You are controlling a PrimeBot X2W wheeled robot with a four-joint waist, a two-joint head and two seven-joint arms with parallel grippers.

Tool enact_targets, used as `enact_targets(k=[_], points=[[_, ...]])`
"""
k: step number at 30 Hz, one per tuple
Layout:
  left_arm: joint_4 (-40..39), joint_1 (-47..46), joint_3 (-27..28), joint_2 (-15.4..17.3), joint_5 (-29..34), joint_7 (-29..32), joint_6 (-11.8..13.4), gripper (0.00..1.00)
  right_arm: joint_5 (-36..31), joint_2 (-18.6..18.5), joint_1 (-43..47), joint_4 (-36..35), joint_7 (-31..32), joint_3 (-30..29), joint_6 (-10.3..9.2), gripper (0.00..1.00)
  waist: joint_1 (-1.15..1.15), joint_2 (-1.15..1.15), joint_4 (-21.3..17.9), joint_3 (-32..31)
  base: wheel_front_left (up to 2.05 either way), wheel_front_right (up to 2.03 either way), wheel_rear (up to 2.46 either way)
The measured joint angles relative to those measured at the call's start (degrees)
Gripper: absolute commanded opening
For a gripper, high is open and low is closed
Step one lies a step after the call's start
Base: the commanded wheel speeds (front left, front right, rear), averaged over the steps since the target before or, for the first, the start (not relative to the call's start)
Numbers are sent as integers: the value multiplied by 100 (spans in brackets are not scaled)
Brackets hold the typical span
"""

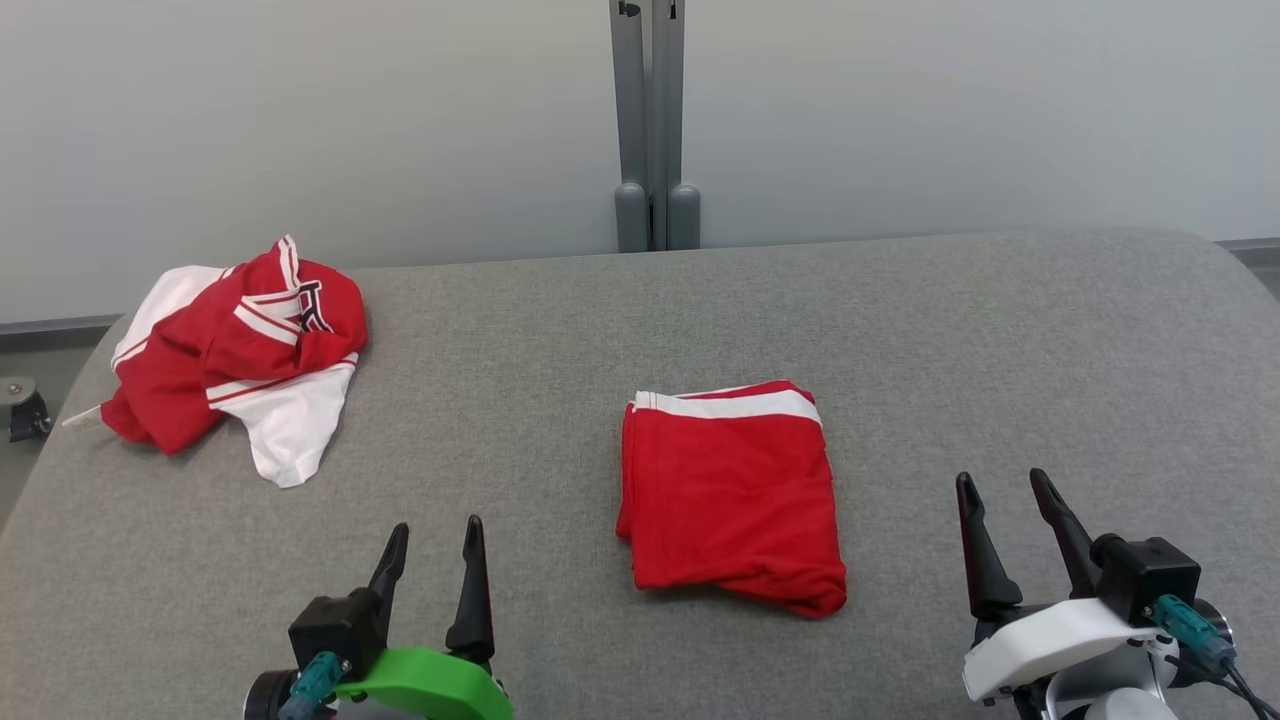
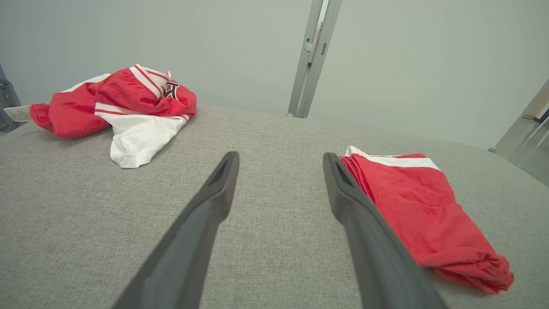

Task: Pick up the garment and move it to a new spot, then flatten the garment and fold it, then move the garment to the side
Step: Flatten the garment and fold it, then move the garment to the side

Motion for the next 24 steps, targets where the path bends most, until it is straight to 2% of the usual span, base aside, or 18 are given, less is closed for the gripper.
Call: enact_targets(k=[12,17,20,24], points=[[123,42,119,-94,94,0,-99,100,75,5,56,-41,85,31,0,100,0,0,116,-28,0,0,0],[127,70,134,-123,129,1,-123,100,-14,13,-10,-45,259,-241,0,100,0,0,194,5,0,0,0],[98,70,131,-148,135,1,-124,100,-40,1,-225,-126,523,-342,0,100,0,0,275,54,0,0,0],[59,65,125,-183,155,1,-130,100,-85,10,-569,-143,1268,-361,0,100,0,0,433,149,0,0,0]])
